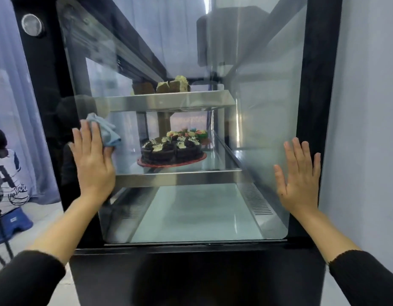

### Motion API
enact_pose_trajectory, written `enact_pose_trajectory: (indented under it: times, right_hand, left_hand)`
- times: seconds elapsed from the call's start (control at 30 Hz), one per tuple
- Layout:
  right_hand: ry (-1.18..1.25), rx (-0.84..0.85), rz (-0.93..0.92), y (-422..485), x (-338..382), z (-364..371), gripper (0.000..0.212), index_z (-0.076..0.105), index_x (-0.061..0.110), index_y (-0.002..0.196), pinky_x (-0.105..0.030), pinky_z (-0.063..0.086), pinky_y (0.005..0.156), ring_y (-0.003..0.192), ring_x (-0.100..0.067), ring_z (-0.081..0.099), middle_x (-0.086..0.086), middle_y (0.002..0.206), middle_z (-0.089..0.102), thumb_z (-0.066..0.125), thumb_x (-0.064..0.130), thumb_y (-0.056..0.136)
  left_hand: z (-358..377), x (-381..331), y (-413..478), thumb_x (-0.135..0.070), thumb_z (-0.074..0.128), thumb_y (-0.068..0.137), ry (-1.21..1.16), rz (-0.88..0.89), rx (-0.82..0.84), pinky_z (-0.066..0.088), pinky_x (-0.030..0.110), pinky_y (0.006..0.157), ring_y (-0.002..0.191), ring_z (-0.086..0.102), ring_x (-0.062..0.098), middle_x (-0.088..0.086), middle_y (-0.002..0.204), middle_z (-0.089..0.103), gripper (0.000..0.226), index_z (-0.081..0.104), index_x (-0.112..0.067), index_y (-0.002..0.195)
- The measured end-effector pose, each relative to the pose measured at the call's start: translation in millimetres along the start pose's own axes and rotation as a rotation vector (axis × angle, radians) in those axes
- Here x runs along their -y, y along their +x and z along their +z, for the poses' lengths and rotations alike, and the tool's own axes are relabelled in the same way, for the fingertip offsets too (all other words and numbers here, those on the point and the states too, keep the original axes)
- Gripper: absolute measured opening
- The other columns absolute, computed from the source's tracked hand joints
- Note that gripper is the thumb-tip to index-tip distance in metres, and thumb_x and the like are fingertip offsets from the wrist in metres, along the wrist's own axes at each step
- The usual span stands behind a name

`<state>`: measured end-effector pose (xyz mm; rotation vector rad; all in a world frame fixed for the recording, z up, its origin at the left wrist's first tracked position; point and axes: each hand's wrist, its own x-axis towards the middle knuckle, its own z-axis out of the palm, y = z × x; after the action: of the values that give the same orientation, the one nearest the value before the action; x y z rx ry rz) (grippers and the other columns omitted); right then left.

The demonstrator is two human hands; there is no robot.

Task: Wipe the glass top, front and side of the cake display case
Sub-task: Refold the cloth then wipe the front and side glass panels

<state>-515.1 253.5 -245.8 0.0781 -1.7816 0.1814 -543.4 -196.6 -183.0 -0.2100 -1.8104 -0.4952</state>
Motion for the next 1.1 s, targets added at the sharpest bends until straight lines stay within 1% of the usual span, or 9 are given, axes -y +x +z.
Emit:
enact_pose_trajectory:
  times: [0.07, 0.17, 0.3, 0.4, 0.5, 0.73, 0.83, 0.97, 1.1]
  right_hand:
    - [0.017, 0.046, 0.033, -24.8, 3.2, -2.5, 0.059, 0.023, 0.011, 0.154, -0.052, 0.007, 0.122, 0.151, -0.027, 0.012, -0.007, 0.162, 0.017, 0.036, 0.034, 0.101]
    - [0.036, 0.112, 0.071, -54.8, 12.2, -4.9, 0.060, 0.023, 0.012, 0.154, -0.051, 0.007, 0.123, 0.152, -0.026, 0.010, -0.007, 0.162, 0.016, 0.040, 0.030, 0.099]
    - [0.022, 0.214, 0.066, -82.2, 13.5, -6.7, 0.062, 0.020, 0.012, 0.155, -0.049, 0.006, 0.123, 0.152, -0.026, 0.007, -0.007, 0.164, 0.013, 0.042, 0.029, 0.099]
    - [-0.026, 0.295, 0.033, -94.4, 6.2, -9.3, 0.064, 0.013, 0.014, 0.156, -0.047, 0.003, 0.123, 0.153, -0.025, 0.003, -0.006, 0.165, 0.007, 0.036, 0.034, 0.099]
    - [-0.072, 0.375, 0.017, -96.0, 2.6, -7.1, 0.066, -0.002, 0.018, 0.156, -0.047, -0.003, 0.123, 0.152, -0.025, -0.005, -0.004, 0.165, -0.005, 0.026, 0.039, 0.101]
    - [-0.085, 0.456, 0.020, -97.3, -5.8, -8.5, 0.066, -0.008, 0.020, 0.156, -0.042, -0.011, 0.122, 0.152, -0.024, -0.010, -0.003, 0.165, -0.012, 0.022, 0.042, 0.101]
    - [-0.056, 0.442, 0.012, -95.6, -4.9, -9.7, 0.067, -0.006, 0.021, 0.156, -0.043, -0.008, 0.123, 0.152, -0.023, -0.008, -0.001, 0.165, -0.010, 0.025, 0.042, 0.101]
    - [-0.016, 0.378, 0.042, -103.8, -2.2, -8.5, 0.065, 0.003, 0.020, 0.156, -0.048, 0.000, 0.123, 0.152, -0.025, -0.002, -0.002, 0.165, -0.003, 0.031, 0.039, 0.101]
    - [-0.012, 0.381, 0.059, -126.8, -8.4, -4.8, 0.063, 0.007, 0.021, 0.156, -0.050, 0.003, 0.123, 0.152, -0.025, 0.000, -0.004, 0.165, 0.002, 0.030, 0.040, 0.101]
  left_hand:
    - [-6.3, -11.7, 48.7, -0.023, 0.034, 0.103, -0.024, -0.011, -0.031, -0.020, 0.019, 0.112, 0.149, 0.001, 0.037, 0.015, 0.163, 0.009, 0.055, 0.016, -0.011, 0.154]
    - [-5.5, -7.6, 47.0, -0.025, 0.033, 0.105, 0.002, 0.164, -0.017, -0.016, 0.029, 0.116, 0.149, 0.000, 0.031, 0.013, 0.162, 0.010, 0.053, 0.018, -0.011, 0.154]
    - [14.9, 28.1, -87.3, -0.014, 0.043, 0.100, 0.089, 0.474, 0.137, 0.008, 0.055, 0.120, 0.148, 0.013, 0.038, 0.017, 0.157, 0.027, 0.058, 0.022, -0.014, 0.154]
    - [13.6, 55.3, -174.8, -0.014, 0.044, 0.094, 0.179, 0.613, 0.327, 0.015, 0.054, 0.119, 0.150, 0.014, 0.033, 0.008, 0.161, 0.023, 0.070, 0.013, -0.025, 0.156]
    - [7.8, 45.8, -154.3, -0.022, 0.036, 0.102, 0.128, 0.550, 0.337, 0.015, 0.051, 0.120, 0.150, 0.013, 0.028, 0.012, 0.157, 0.032, 0.056, 0.017, -0.026, 0.155]
    - [18.9, -39.4, -19.0, -0.017, 0.042, 0.104, -0.124, 0.094, -0.048, -0.003, 0.042, 0.120, 0.149, 0.009, 0.038, 0.021, 0.158, 0.022, 0.050, 0.029, -0.001, 0.150]
    - [32.8, -42.4, -73.1, -0.015, 0.042, 0.103, -0.130, 0.187, -0.015, 0.001, 0.047, 0.122, 0.148, 0.010, 0.035, 0.015, 0.159, 0.020, 0.048, 0.032, -0.002, 0.148]
    - [48.1, -28.0, -192.8, -0.010, 0.051, 0.095, -0.022, 0.488, 0.269, 0.010, 0.051, 0.121, 0.151, 0.009, 0.029, -0.003, 0.164, 0.006, 0.071, 0.017, -0.025, 0.155]
    - [54.6, -61.0, -136.1, -0.009, 0.056, 0.095, -0.044, 0.465, 0.181, 0.008, 0.051, 0.121, 0.150, 0.011, 0.032, 0.002, 0.163, 0.013, 0.061, 0.030, -0.013, 0.151]
